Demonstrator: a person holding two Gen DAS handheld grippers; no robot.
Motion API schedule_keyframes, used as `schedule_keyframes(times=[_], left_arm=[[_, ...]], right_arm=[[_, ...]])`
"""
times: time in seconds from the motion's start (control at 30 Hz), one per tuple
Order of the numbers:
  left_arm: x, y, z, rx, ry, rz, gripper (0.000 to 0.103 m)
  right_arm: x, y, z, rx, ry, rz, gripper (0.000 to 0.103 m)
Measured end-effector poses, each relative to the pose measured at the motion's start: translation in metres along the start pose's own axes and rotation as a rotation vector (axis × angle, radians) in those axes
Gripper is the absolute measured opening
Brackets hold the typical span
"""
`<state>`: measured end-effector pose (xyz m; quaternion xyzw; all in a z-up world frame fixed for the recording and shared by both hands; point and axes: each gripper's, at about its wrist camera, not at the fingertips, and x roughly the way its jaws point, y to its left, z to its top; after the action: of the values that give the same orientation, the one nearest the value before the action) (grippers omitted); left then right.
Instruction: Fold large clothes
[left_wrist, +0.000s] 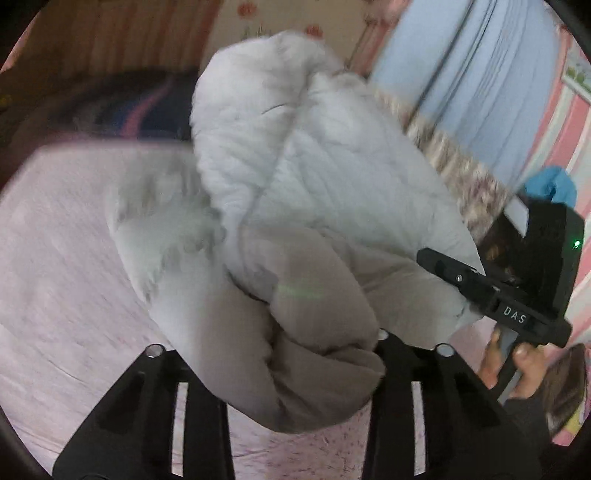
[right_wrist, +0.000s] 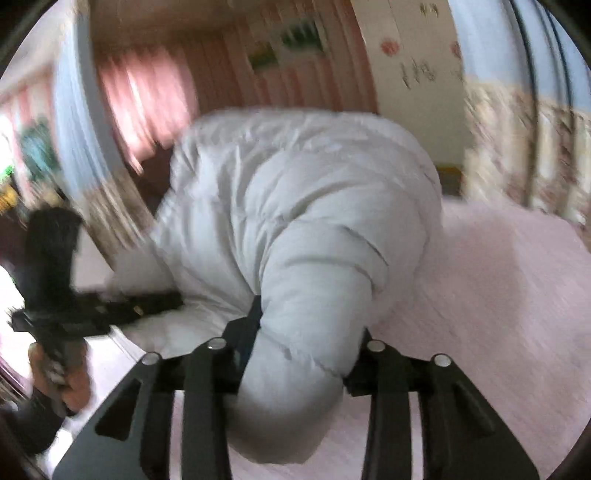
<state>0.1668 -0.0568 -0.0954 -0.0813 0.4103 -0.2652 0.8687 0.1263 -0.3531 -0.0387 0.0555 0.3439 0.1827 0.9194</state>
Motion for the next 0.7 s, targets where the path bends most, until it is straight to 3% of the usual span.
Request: schedule_keyframes(times=[0.07, 0.13, 0.23, 0.33, 0.53, 0.63, 0.7], left_arm=[[0.029, 0.003, -0.016, -0.041, 0.069, 0.002, 0.050], [0.039, 0.003, -0.030, -0.044, 0.082, 0.025, 0.071], [0.046, 0.013, -0.042, -0.073, 0.106, 0.049, 0.090], [0.028, 0.009, -0.046, -0.055, 0.077, 0.089, 0.091], [-0.051, -0.009, -0.055, 0.077, -0.088, 0.248, 0.100], [-0.082, -0.027, -0.046, 0.130, -0.175, 0.357, 0.100], [-0.101, -0.032, -0.037, 0.148, -0.207, 0.391, 0.100]], right_arm=[[0.012, -0.019, -0.024, -0.001, 0.075, -0.049, 0.049], [0.017, -0.026, -0.037, -0.005, 0.096, -0.083, 0.061], [0.012, -0.028, -0.041, -0.027, 0.093, -0.110, 0.072], [-0.002, -0.018, -0.036, -0.058, 0.064, -0.110, 0.075], [-0.054, 0.005, -0.022, -0.141, -0.095, -0.148, 0.096], [-0.070, 0.015, -0.024, -0.149, -0.152, -0.197, 0.099], [-0.080, 0.027, -0.031, -0.148, -0.179, -0.239, 0.101]])
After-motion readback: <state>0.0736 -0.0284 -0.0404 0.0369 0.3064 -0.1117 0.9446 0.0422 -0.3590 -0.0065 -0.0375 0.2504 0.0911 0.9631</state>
